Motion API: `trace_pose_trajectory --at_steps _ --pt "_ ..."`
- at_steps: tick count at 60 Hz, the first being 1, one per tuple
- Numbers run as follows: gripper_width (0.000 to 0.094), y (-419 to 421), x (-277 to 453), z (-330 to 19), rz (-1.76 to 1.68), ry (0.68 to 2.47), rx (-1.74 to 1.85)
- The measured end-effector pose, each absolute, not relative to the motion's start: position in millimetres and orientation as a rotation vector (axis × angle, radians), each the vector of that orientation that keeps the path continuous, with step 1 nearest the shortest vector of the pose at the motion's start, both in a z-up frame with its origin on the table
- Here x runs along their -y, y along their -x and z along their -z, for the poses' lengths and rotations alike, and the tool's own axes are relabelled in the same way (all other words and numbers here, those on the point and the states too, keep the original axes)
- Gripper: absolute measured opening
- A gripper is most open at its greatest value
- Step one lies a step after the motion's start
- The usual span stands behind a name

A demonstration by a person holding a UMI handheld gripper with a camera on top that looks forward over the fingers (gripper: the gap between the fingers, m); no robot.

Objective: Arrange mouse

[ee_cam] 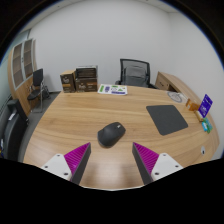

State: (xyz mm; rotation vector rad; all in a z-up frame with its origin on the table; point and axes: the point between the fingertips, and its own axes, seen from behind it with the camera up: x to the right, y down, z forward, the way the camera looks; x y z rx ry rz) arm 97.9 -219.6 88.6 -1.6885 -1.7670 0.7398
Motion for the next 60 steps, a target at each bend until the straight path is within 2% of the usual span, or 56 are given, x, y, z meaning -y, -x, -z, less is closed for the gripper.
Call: trace_pose_trajectory --at_steps 32,45,60 --pt "0.0859 -31 229 -14 -0.681 1.754 1.753" --pt "0.0861 -8 233 0 -0.69 1.77 1.759" --pt "0.0869 27 236 1 -0.717 1.758 1.762"
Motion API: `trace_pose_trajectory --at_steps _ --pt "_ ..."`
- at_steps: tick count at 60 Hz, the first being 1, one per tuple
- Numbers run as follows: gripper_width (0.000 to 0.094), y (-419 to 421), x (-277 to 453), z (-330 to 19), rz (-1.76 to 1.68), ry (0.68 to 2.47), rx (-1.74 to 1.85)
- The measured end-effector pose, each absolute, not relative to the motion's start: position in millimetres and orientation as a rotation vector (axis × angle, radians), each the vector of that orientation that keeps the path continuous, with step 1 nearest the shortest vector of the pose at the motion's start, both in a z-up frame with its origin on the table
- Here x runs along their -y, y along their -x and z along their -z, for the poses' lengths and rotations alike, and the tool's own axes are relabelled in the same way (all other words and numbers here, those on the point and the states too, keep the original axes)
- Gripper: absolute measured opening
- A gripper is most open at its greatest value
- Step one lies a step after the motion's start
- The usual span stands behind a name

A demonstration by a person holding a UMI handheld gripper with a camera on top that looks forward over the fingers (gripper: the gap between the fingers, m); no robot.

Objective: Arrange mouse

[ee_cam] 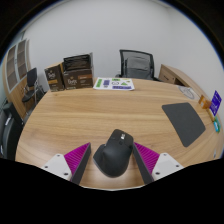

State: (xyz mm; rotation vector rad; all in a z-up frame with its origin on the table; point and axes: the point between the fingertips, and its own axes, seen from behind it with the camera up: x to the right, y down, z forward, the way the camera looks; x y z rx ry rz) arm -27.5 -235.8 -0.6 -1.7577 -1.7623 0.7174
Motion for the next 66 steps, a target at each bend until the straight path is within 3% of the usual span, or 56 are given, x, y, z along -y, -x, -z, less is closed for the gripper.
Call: trace_pose_trajectory --at_steps 12,17,20,25,37,43,55,66 --pt "0.0821 47 245 3 -0.742 1.718 1.793" --pt "0.0684 52 245 4 -0.745 1.711 1.795" --pt "0.0513 54 242 5 -0.742 1.715 1.782" --pt "0.0487 56 244 5 -0.755 1.706 1.796" --pt "0.0292 55 253 2 -0.801 1.677 1.848" --pt "0.0266 48 260 0 -0.822 1.701 1.873" --pt "0.0265 42 252 -64 -0.923 1.738 1.827" --pt "0.0267 79 171 -149 -0.93 1.668 1.689"
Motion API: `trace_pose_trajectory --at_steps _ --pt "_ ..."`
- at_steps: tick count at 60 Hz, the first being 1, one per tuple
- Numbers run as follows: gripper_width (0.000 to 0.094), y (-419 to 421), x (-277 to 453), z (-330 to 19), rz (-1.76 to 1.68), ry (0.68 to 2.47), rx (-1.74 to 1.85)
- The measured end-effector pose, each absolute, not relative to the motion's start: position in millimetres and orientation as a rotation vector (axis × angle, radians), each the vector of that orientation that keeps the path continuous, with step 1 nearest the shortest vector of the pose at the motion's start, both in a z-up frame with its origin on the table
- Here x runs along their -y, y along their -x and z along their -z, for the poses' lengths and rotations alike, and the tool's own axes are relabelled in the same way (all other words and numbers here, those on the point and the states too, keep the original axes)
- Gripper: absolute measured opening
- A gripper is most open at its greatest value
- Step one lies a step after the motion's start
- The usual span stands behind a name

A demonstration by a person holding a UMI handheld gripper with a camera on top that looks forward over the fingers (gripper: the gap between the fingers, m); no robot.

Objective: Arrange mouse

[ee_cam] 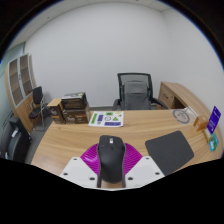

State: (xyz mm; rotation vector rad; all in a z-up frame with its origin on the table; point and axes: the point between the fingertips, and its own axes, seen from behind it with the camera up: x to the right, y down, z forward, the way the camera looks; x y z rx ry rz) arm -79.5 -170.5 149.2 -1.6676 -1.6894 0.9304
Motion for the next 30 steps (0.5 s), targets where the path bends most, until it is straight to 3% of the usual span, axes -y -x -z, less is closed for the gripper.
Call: trace_pose_trajectory --at_steps 7,13,30 --pt "0.0266 104 86 -178 -0.864 1.652 1.576" --pt "0.0265 116 16 -176 -0.784 1.658 1.509" --pt "0.0269 121 -95 -93 -0.653 1.766 1.465"
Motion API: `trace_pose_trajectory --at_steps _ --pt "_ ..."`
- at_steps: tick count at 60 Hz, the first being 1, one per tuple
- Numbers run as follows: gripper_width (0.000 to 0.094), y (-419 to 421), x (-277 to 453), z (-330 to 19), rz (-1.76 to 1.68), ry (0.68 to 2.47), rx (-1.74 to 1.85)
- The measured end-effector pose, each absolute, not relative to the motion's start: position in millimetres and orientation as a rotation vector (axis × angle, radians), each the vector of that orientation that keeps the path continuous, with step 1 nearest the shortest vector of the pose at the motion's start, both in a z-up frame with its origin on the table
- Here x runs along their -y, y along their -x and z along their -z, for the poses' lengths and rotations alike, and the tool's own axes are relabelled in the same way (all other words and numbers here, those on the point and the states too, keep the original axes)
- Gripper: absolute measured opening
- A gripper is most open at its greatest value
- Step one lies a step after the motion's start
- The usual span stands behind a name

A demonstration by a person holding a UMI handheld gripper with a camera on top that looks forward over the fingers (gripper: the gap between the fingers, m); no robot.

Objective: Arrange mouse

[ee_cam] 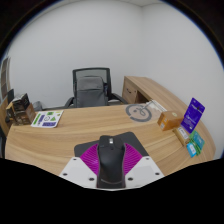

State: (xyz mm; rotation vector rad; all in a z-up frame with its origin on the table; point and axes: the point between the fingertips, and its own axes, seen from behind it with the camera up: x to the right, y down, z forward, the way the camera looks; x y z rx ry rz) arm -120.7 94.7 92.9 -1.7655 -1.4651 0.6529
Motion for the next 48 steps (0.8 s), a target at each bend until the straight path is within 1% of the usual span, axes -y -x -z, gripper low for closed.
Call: trace_pose_trajectory --at_steps 11,16,17,20,27,34,43,44,45,47,48 --pt "0.0279 125 -107 -36 -0.64 1.796 1.522" --pt "0.028 126 -110 -17 -0.642 1.834 1.53" --pt "0.0297 126 -111 -14 -0.641 1.84 1.532" --pt "0.0325 126 -113 -7 -0.625 1.85 1.534" --pt "0.0328 126 -122 0 -0.6 1.841 1.527" --pt "0.037 125 -123 3 -0.613 1.87 1.505" --pt "0.0506 125 -121 5 -0.599 1.859 1.531" --pt "0.0543 125 -121 5 -0.598 1.861 1.535" --pt "0.0602 124 -120 5 -0.598 1.86 1.538" --pt "0.0804 124 -118 3 -0.605 1.851 1.546" --pt "0.0832 124 -117 0 -0.609 1.844 1.548"
